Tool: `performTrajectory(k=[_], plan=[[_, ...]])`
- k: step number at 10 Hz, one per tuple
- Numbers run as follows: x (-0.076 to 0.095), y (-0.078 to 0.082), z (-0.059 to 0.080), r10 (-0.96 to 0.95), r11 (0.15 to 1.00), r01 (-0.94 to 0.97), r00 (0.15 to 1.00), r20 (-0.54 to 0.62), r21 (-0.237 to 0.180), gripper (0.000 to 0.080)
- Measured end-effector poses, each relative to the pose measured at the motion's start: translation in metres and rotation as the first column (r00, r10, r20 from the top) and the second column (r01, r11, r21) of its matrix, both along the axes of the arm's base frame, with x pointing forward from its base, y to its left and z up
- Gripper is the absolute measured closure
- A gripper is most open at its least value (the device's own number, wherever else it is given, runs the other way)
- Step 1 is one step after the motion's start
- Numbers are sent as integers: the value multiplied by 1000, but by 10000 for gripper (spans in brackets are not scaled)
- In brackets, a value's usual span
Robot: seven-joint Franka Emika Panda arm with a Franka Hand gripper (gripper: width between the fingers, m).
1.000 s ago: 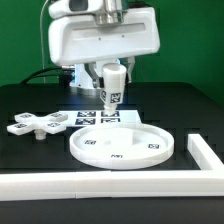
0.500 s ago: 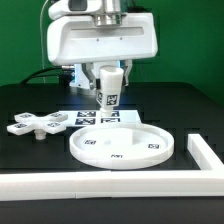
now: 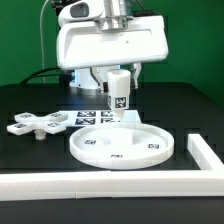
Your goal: Assemble round table
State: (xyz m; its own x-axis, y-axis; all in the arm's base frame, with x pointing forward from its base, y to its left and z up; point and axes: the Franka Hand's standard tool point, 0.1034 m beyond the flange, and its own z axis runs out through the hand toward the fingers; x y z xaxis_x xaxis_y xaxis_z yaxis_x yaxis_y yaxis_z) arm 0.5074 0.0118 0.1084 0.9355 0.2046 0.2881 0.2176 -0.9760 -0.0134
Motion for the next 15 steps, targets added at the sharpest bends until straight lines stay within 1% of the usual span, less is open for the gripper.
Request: performTrajectory(k=[3, 4, 6, 8, 10, 12, 15], plan=[[-1, -4, -2, -5, 1000, 5, 1000, -3, -3, 389], [0, -4, -6, -8, 1000, 8, 1000, -3, -10, 389], [2, -2, -14, -19, 1000, 19, 1000, -13, -7, 389], [1, -3, -14, -18, 1000, 18, 1000, -15, -9, 389], [-4, -3, -17, -29, 999, 29, 1000, -10, -19, 389], [-4, 2, -21, -24, 999, 23, 1000, -16, -22, 389], [-4, 3, -25, -23, 999, 23, 1000, -20, -28, 389]])
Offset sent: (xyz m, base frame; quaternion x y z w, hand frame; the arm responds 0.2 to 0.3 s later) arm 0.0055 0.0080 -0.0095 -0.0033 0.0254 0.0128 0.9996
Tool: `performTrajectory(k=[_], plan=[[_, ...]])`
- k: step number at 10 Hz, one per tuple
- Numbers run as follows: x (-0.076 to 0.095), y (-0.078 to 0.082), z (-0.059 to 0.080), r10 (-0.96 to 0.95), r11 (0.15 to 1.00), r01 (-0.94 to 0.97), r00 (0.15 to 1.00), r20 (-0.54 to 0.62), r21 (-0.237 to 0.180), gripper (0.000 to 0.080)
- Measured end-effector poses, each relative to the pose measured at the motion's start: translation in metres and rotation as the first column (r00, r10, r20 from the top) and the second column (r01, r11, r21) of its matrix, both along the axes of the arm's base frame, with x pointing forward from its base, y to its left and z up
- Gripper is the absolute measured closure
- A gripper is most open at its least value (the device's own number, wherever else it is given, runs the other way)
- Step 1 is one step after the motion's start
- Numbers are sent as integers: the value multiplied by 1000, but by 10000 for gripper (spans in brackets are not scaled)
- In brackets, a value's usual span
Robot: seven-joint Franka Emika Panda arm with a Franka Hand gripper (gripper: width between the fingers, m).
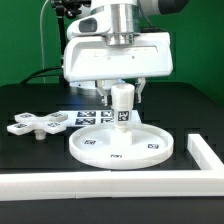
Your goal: Assemble round table
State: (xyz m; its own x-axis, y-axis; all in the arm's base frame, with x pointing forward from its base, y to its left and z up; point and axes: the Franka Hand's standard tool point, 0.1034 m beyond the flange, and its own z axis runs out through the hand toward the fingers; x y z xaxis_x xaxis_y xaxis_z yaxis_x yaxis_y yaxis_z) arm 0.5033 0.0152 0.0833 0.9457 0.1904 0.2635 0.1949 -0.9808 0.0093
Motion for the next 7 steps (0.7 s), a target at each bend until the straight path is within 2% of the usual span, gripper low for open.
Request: performTrajectory(k=[3, 7], plan=[[-3, 0, -9, 8, 1000, -9, 1000, -16, -7, 389], [-6, -6, -9, 0, 999, 0, 1000, 13, -32, 389]])
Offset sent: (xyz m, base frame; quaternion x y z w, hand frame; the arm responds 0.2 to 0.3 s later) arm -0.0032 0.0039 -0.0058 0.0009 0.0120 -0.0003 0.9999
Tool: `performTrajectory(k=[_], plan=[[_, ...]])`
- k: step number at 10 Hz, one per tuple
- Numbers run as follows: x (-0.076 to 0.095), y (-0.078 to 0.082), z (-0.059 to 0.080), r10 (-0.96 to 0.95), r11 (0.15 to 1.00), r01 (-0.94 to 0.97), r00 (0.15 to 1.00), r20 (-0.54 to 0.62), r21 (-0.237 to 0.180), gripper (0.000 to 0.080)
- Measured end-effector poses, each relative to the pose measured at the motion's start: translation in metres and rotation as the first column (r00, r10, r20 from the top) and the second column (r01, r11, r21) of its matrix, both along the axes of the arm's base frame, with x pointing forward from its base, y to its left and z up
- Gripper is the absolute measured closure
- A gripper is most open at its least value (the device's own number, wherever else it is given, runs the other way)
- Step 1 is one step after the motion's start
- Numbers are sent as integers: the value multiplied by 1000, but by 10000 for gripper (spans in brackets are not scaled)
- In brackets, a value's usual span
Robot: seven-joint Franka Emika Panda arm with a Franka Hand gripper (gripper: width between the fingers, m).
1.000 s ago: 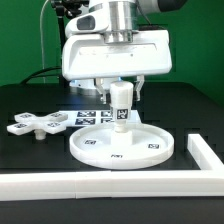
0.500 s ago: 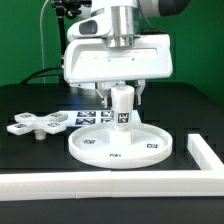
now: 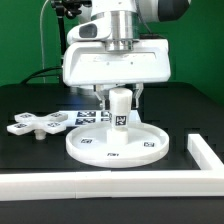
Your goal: Assemble round table
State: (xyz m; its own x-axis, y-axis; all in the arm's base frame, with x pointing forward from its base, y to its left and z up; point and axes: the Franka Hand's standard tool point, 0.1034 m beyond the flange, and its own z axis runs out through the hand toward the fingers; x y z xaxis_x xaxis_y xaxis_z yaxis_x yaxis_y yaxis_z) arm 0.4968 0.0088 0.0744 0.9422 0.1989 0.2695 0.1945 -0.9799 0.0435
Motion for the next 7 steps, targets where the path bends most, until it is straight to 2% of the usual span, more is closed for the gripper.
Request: performTrajectory(k=[6, 7], plan=[[-1, -5, 0, -6, 1000, 6, 1000, 7, -8, 389], [-3, -17, 0, -24, 999, 24, 999, 27, -23, 389]])
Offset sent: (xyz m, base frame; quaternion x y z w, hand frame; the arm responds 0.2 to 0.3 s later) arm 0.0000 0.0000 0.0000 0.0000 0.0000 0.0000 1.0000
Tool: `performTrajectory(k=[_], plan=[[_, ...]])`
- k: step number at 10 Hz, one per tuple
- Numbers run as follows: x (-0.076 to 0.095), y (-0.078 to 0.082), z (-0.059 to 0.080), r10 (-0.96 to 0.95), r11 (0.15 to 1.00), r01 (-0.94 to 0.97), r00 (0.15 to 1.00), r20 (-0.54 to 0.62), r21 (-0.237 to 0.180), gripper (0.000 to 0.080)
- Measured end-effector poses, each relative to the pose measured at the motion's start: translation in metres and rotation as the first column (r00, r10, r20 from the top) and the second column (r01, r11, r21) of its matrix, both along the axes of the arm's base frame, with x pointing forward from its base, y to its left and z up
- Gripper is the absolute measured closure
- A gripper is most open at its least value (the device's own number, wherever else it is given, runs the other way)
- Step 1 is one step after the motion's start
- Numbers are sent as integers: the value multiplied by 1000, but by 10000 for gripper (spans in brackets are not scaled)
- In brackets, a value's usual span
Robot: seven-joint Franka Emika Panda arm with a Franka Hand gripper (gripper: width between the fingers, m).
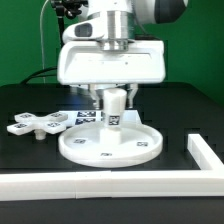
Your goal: Assemble round table
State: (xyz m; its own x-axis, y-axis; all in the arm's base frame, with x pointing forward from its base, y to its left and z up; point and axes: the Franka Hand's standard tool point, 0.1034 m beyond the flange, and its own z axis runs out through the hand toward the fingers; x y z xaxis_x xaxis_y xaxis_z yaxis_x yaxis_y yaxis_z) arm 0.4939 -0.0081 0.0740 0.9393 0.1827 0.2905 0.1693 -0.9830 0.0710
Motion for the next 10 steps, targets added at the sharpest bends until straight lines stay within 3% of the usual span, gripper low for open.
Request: performTrajectory(k=[3, 8, 9, 10], plan=[[-1, -8, -5, -22, 999, 25, 997, 75, -38, 389], [2, -9, -7, -9, 999, 13, 995, 97, -41, 389], [2, -7, -7, -7, 999, 9, 997, 81, -30, 189], [2, 1, 0, 4, 1000, -4, 999, 39, 4, 189]])
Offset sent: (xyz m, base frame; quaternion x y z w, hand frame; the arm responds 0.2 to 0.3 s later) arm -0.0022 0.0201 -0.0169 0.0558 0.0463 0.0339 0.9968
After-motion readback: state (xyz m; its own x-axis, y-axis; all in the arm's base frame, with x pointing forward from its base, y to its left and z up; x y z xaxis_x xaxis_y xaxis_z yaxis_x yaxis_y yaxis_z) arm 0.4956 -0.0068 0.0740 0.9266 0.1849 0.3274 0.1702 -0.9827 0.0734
